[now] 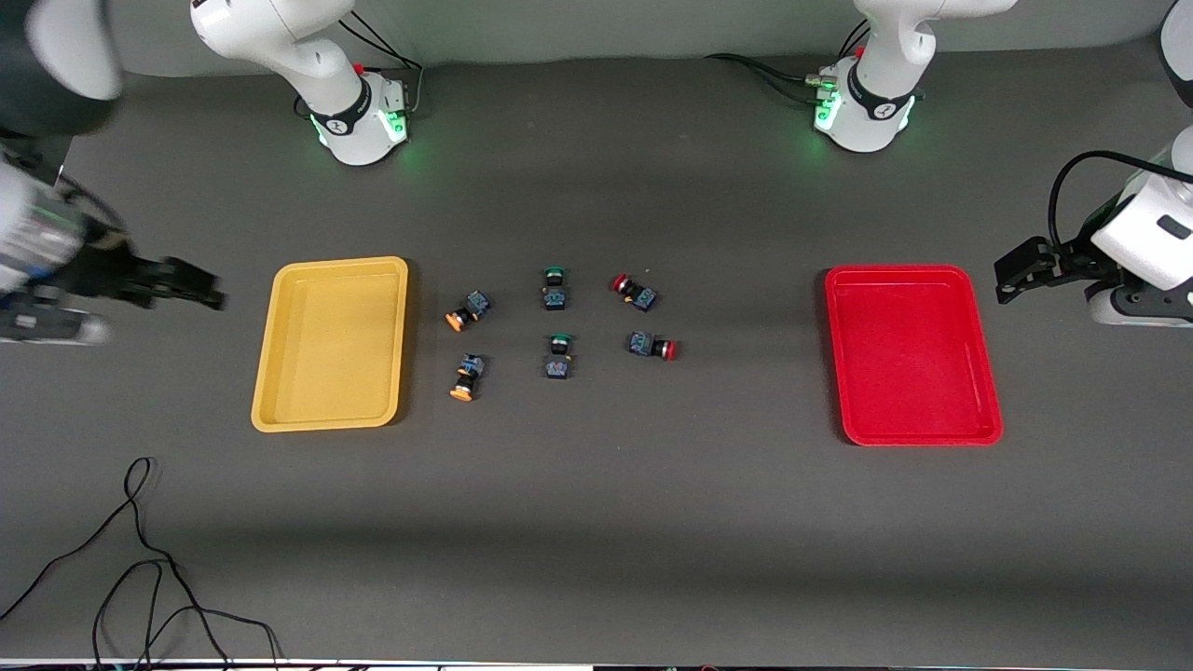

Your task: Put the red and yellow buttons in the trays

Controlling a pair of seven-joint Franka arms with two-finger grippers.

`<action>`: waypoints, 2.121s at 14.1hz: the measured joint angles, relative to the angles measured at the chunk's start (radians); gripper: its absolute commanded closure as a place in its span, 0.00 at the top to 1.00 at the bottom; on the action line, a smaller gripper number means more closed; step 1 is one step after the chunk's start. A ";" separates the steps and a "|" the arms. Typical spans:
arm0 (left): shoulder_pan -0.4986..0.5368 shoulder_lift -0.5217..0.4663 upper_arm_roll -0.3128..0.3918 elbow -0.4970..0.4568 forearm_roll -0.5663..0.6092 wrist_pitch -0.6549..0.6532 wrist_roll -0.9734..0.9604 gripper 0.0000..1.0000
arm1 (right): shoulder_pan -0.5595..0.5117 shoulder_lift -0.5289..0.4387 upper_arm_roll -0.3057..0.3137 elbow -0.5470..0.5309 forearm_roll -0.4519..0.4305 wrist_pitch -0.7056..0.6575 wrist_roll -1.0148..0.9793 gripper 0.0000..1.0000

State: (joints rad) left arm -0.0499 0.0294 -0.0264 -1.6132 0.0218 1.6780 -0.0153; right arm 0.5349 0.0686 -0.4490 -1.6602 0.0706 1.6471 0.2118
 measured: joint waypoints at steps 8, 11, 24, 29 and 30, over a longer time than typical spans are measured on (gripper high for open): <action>-0.005 0.010 -0.005 -0.002 -0.100 -0.083 -0.023 1.00 | 0.287 0.041 0.003 -0.219 0.008 0.265 0.524 1.00; -0.044 0.015 -0.008 -0.007 -0.111 -0.120 -0.031 1.00 | 0.334 0.042 0.002 -0.327 0.011 0.380 0.630 1.00; -0.593 0.110 -0.026 -0.123 -0.091 0.086 -1.042 1.00 | 0.500 0.246 0.002 -0.619 0.132 0.819 0.798 1.00; -0.685 0.201 -0.026 -0.135 -0.069 0.183 -1.470 1.00 | 0.500 0.307 -0.004 -0.623 0.139 0.832 0.801 1.00; -0.694 0.207 -0.026 -0.144 -0.067 0.205 -1.526 1.00 | 0.499 0.308 -0.004 -0.626 0.140 0.838 0.801 1.00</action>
State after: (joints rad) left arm -0.7436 0.2367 -0.0521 -1.7574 -0.0456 1.8828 -1.5412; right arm 1.0342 0.3762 -0.4533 -2.2860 0.2109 2.4856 1.0126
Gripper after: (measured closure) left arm 0.000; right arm 0.000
